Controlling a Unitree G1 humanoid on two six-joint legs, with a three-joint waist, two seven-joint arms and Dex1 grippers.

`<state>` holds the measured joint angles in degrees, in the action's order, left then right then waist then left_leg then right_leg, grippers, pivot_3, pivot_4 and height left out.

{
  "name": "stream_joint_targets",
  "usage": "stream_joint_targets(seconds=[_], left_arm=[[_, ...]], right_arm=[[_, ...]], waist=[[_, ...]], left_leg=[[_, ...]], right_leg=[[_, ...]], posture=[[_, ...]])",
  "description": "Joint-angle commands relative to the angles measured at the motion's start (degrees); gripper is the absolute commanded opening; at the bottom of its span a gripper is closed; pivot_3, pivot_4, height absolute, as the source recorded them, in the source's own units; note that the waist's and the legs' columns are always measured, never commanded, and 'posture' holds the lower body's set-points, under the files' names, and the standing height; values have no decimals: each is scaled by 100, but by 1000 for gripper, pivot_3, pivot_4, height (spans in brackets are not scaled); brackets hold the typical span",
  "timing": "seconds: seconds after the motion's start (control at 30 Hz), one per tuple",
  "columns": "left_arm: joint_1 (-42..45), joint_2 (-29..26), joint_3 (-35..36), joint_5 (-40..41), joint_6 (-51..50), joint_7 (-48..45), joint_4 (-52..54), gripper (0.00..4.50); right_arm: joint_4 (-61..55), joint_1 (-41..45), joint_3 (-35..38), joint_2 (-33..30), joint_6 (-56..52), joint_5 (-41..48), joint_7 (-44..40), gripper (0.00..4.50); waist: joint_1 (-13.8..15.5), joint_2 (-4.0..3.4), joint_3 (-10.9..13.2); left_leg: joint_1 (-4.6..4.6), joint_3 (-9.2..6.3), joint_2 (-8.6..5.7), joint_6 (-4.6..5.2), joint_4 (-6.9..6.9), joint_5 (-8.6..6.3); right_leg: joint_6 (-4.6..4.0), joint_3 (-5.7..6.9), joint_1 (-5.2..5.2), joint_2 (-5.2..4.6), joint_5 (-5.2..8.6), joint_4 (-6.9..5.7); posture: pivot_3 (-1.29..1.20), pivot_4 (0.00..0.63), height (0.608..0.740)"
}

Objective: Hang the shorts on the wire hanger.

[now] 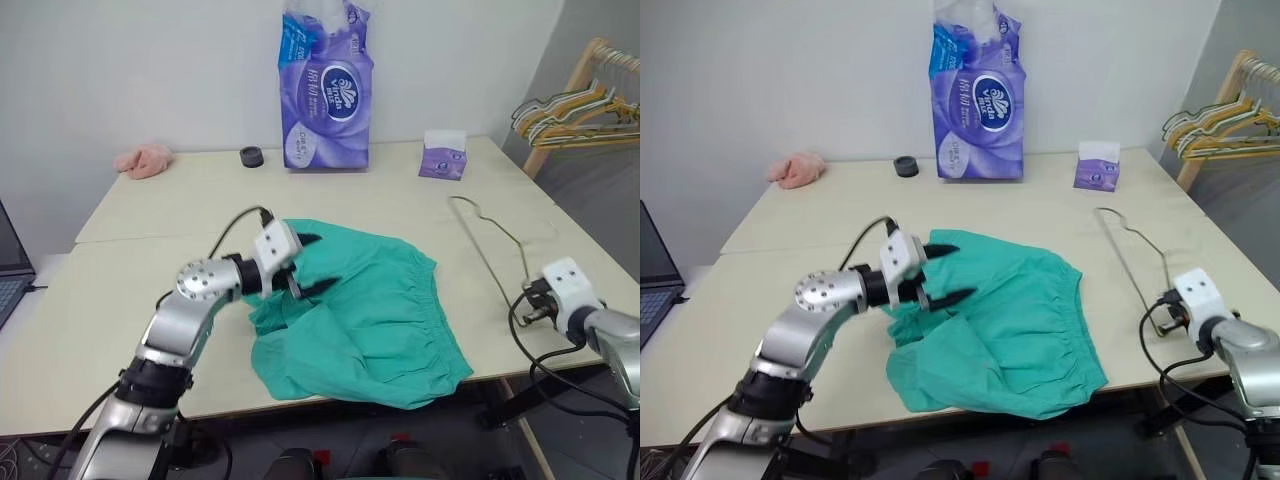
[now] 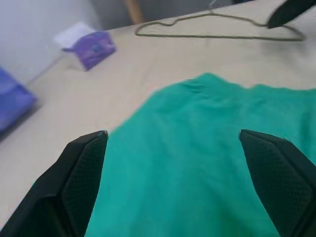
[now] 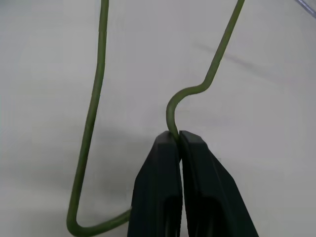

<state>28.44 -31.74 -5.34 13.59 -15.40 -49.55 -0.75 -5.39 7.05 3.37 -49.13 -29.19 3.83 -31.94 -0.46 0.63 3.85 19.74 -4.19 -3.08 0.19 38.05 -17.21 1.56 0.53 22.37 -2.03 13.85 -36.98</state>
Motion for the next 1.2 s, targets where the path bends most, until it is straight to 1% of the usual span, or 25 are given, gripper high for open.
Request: stream_joint_targets(seconds=[0.03, 0.1, 0.2, 0.3, 0.4, 0.47, 0.57, 0.9, 1.0, 1.2], left_arm=[[590, -92, 591, 515, -619, -71, -584, 4500], [852, -285, 791, 923, -1410, -369, -963, 4500], [801, -687, 656, 1143, -2059, -1067, -1126, 4500], [820, -812, 599, 1219, -2411, -1287, -1218, 4500], [575, -969, 396, 1564, -2999, -1873, -809, 4500], [450, -1030, 307, 1675, -3172, -2073, -597, 4500], [216, -1129, 63, 1635, -3192, -2290, -319, 4500], [-8, -1047, -284, 1423, -2792, -2428, -281, 4500], [10, -957, -269, 1388, -2655, -2372, -364, 3894], [124, -827, -253, 1369, -2575, -2400, -575, 2069]], right_arm=[[-339, 290, -709, -609, 1727, -966, -456, 19], [-214, 503, -1139, -941, 2850, -1606, -521, 19], [140, 918, -1421, -1083, 4119, -2228, -280, 19], [426, 1217, -1484, -993, 4823, -2481, -158, 19], [469, 1656, -1602, -771, 5517, -2729, -14, 19], [505, 1788, -1617, -661, 5735, -2784, -9, 19], [499, 1921, -1612, -511, 6013, -2800, -16, 19], [481, 2049, -1593, -190, 6155, -2760, -257, 19], [384, 1997, -1566, -137, 6134, -2727, -309, 0], [251, 1938, -1571, -44, 6131, -2709, -350, 0]], waist=[[0, -3, 5], [-8, 1, 9], [-70, 4, 11], [-103, 15, 19], [-116, 22, 23], [-127, 25, 24], [-125, 25, 24], [-122, 24, 24], [-122, 24, 24], [-123, 24, 23]], left_leg=[[0, 0, 1, -1, 1, 0], [3, -1, -5, -1, 1, 0], [3, 2, -6, -1, 1, -1], [6, 1, -17, -5, 1, 1], [10, -5, -19, -13, 3, 5], [13, -3, -19, -25, 1, 10], [14, -5, -13, -29, -1, 10], [13, -3, -13, -10, 0, -1], [13, -3, -14, -10, 0, -1], [13, -3, -14, -10, 1, 0]], right_leg=[[-2, 0, 0, 1, 1, 0], [0, 4, 3, -1, 2, 2], [2, 1, 4, -1, 4, 4], [2, -5, 6, -11, 6, 4], [-24, -4, 9, -17, -8, 4], [-32, -9, 17, -18, -5, 0], [-39, -7, 20, -16, -2, -4], [-43, -9, 22, -16, -2, -11], [-43, -9, 22, -15, -2, -11], [-43, -9, 22, -15, -3, -11]], posture=[[-36, 22, 740], [-35, 23, 740], [-37, 24, 740], [-43, 24, 740], [-49, 25, 740], [-52, 25, 740], [-52, 26, 740], [-55, 25, 740], [-55, 25, 740], [-59, 24, 740]])
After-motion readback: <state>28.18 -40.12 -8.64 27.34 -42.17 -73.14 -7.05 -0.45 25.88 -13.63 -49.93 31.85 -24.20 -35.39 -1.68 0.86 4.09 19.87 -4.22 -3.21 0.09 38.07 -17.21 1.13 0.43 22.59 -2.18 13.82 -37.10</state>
